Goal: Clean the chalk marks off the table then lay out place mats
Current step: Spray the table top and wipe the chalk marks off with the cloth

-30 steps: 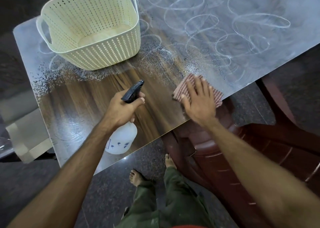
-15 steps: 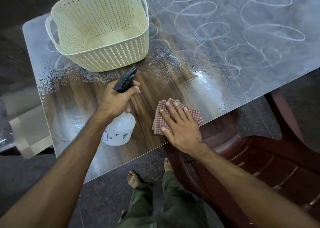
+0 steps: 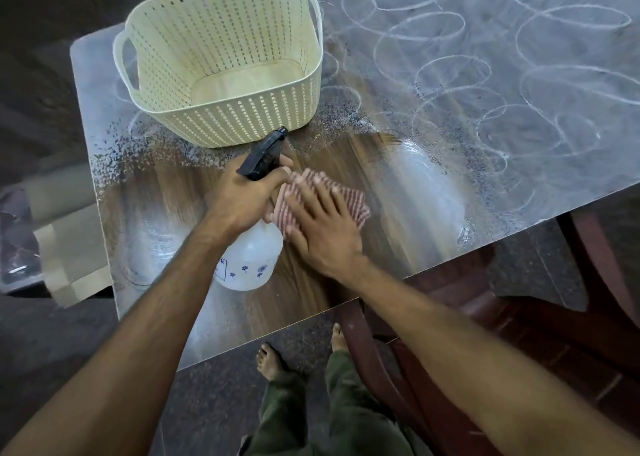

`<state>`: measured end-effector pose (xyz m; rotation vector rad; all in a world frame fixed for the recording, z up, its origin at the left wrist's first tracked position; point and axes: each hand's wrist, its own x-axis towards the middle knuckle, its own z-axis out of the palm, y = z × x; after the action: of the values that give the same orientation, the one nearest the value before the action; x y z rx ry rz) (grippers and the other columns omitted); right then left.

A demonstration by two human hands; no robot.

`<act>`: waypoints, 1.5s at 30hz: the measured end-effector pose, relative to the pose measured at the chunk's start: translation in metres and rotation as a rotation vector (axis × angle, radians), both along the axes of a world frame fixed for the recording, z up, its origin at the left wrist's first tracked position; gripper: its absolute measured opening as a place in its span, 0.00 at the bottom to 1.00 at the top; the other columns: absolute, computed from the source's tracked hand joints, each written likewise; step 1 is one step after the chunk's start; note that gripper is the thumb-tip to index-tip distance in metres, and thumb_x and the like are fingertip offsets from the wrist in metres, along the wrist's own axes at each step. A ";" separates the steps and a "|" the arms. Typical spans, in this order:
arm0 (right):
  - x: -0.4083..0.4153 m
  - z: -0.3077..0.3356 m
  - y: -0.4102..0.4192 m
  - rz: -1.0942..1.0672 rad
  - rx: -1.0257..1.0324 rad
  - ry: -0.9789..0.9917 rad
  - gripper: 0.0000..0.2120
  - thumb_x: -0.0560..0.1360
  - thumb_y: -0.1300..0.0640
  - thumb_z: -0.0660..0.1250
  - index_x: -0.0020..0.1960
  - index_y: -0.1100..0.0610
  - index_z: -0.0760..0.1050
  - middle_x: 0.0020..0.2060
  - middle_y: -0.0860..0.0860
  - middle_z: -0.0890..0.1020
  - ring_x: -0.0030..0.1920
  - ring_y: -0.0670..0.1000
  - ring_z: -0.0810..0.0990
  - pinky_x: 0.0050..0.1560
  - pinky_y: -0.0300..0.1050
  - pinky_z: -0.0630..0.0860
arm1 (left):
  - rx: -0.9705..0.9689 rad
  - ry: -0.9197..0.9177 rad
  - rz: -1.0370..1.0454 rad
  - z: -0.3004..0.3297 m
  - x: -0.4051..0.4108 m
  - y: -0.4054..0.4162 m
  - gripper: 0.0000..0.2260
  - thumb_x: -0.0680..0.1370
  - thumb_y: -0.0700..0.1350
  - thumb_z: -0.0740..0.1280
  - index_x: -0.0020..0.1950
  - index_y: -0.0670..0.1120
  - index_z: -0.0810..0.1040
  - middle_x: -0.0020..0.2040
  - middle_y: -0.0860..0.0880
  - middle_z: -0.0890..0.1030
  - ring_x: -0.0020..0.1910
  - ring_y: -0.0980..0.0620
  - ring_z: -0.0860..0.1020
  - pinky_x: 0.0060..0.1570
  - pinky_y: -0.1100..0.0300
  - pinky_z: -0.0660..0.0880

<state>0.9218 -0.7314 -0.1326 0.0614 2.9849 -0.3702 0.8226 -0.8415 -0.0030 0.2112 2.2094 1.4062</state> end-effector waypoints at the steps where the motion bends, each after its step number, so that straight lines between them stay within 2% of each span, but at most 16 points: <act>1: 0.013 -0.002 -0.007 0.029 -0.025 0.012 0.29 0.82 0.41 0.49 0.80 0.50 0.57 0.80 0.53 0.55 0.80 0.57 0.51 0.78 0.59 0.49 | 0.000 0.003 -0.003 0.001 0.000 -0.001 0.03 0.79 0.41 0.68 0.51 0.44 0.80 0.46 0.38 0.83 0.17 0.51 0.69 0.23 0.63 0.70; 3: 0.015 -0.006 -0.010 0.073 -0.035 0.030 0.28 0.82 0.41 0.50 0.79 0.50 0.60 0.79 0.53 0.58 0.79 0.57 0.54 0.78 0.58 0.51 | -0.002 0.002 -0.009 0.001 -0.001 -0.001 0.03 0.78 0.43 0.69 0.50 0.46 0.81 0.46 0.42 0.84 0.18 0.51 0.70 0.25 0.61 0.71; 6: -0.025 -0.001 -0.005 0.118 -0.015 0.027 0.28 0.81 0.41 0.48 0.77 0.51 0.64 0.77 0.52 0.64 0.79 0.56 0.56 0.77 0.57 0.52 | -0.034 -0.007 -0.002 0.000 0.001 0.003 0.08 0.72 0.49 0.69 0.48 0.50 0.82 0.41 0.40 0.83 0.19 0.51 0.71 0.31 0.56 0.73; 8: -0.054 0.003 0.007 0.095 -0.016 0.003 0.30 0.79 0.40 0.47 0.79 0.50 0.59 0.78 0.51 0.62 0.79 0.56 0.56 0.78 0.56 0.51 | -0.048 -0.011 0.017 -0.001 0.001 0.006 0.09 0.71 0.50 0.69 0.48 0.49 0.81 0.39 0.38 0.83 0.18 0.48 0.71 0.32 0.55 0.74; 10: -0.072 -0.002 0.032 0.048 0.000 -0.011 0.30 0.80 0.38 0.44 0.80 0.46 0.50 0.80 0.52 0.56 0.79 0.56 0.52 0.78 0.56 0.46 | -0.049 -0.003 0.011 -0.003 0.000 0.008 0.07 0.74 0.48 0.69 0.48 0.47 0.81 0.36 0.45 0.84 0.18 0.48 0.71 0.32 0.56 0.74; 13: -0.078 -0.009 0.089 -0.095 0.032 -0.055 0.31 0.81 0.36 0.42 0.81 0.48 0.47 0.81 0.53 0.48 0.80 0.56 0.45 0.77 0.57 0.39 | -0.030 0.003 0.003 -0.002 0.001 0.012 0.03 0.77 0.43 0.68 0.48 0.46 0.81 0.42 0.46 0.85 0.17 0.50 0.70 0.27 0.62 0.71; 15: -0.067 -0.009 0.128 -0.251 0.024 -0.048 0.31 0.82 0.37 0.44 0.81 0.49 0.48 0.81 0.54 0.48 0.80 0.56 0.46 0.75 0.57 0.37 | -0.025 -0.001 -0.008 -0.002 0.004 0.017 0.03 0.78 0.42 0.68 0.48 0.45 0.81 0.44 0.47 0.85 0.16 0.51 0.69 0.25 0.64 0.70; 19: -0.011 -0.004 0.141 -0.463 0.041 0.040 0.29 0.83 0.42 0.48 0.80 0.53 0.56 0.80 0.56 0.54 0.80 0.58 0.50 0.79 0.59 0.44 | -0.025 -0.030 -0.024 0.000 0.007 0.024 0.03 0.78 0.42 0.68 0.49 0.44 0.81 0.47 0.47 0.85 0.17 0.51 0.69 0.25 0.63 0.71; 23: 0.021 -0.002 0.082 -0.357 0.024 0.020 0.30 0.82 0.40 0.45 0.80 0.52 0.54 0.80 0.55 0.52 0.80 0.59 0.49 0.78 0.59 0.44 | -0.026 -0.027 -0.033 0.001 0.007 0.035 0.03 0.78 0.41 0.67 0.49 0.44 0.80 0.47 0.41 0.84 0.17 0.51 0.70 0.24 0.63 0.71; 26: -0.019 0.000 0.075 -0.217 0.005 -0.004 0.30 0.82 0.39 0.48 0.81 0.50 0.53 0.81 0.52 0.50 0.80 0.57 0.46 0.78 0.57 0.43 | -0.036 -0.014 -0.055 0.000 0.004 0.044 0.04 0.78 0.42 0.68 0.50 0.42 0.80 0.45 0.36 0.83 0.17 0.52 0.70 0.24 0.63 0.71; 29: -0.085 0.001 0.106 -0.166 -0.006 -0.031 0.30 0.83 0.39 0.47 0.81 0.50 0.48 0.81 0.53 0.47 0.80 0.56 0.43 0.78 0.56 0.39 | -0.036 -0.001 -0.055 -0.004 -0.002 0.053 0.05 0.78 0.42 0.67 0.51 0.41 0.80 0.45 0.42 0.84 0.16 0.52 0.69 0.24 0.63 0.71; 32: -0.111 0.000 0.153 -0.272 -0.015 -0.053 0.31 0.82 0.38 0.44 0.81 0.49 0.47 0.81 0.54 0.47 0.80 0.56 0.44 0.78 0.57 0.39 | -0.029 -0.005 -0.054 -0.005 -0.004 0.058 0.04 0.78 0.42 0.67 0.50 0.43 0.81 0.46 0.47 0.85 0.16 0.51 0.69 0.24 0.64 0.70; 37: -0.039 -0.004 0.209 -0.477 -0.005 0.010 0.30 0.82 0.39 0.44 0.81 0.50 0.52 0.81 0.54 0.50 0.80 0.57 0.47 0.78 0.59 0.43 | -0.007 -0.017 -0.086 -0.004 0.004 0.069 0.04 0.78 0.42 0.67 0.50 0.43 0.80 0.46 0.46 0.85 0.17 0.52 0.69 0.24 0.64 0.70; 40: 0.025 -0.002 0.186 -0.551 0.075 0.029 0.29 0.83 0.41 0.46 0.81 0.52 0.54 0.80 0.55 0.53 0.80 0.57 0.49 0.78 0.59 0.46 | 0.009 -0.033 -0.103 -0.002 0.010 0.075 0.03 0.78 0.41 0.68 0.49 0.43 0.80 0.47 0.44 0.84 0.17 0.51 0.69 0.24 0.63 0.70; 43: 0.058 -0.005 0.125 -0.455 0.042 0.006 0.30 0.82 0.40 0.47 0.81 0.50 0.51 0.80 0.54 0.49 0.80 0.58 0.47 0.78 0.57 0.41 | 0.002 -0.035 -0.121 -0.002 0.017 0.082 0.04 0.78 0.41 0.68 0.50 0.42 0.80 0.47 0.40 0.83 0.17 0.51 0.69 0.24 0.62 0.71; 45: 0.073 -0.006 0.093 -0.331 0.044 0.004 0.30 0.82 0.40 0.49 0.81 0.50 0.52 0.80 0.53 0.50 0.80 0.57 0.48 0.78 0.56 0.41 | 0.004 -0.038 -0.126 -0.003 0.020 0.086 0.04 0.77 0.41 0.68 0.50 0.42 0.80 0.47 0.37 0.83 0.17 0.51 0.69 0.23 0.63 0.70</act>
<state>0.9944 -0.6382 -0.1389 0.5642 2.9841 -0.3383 0.8427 -0.7552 -0.0055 0.3171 2.1243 1.3354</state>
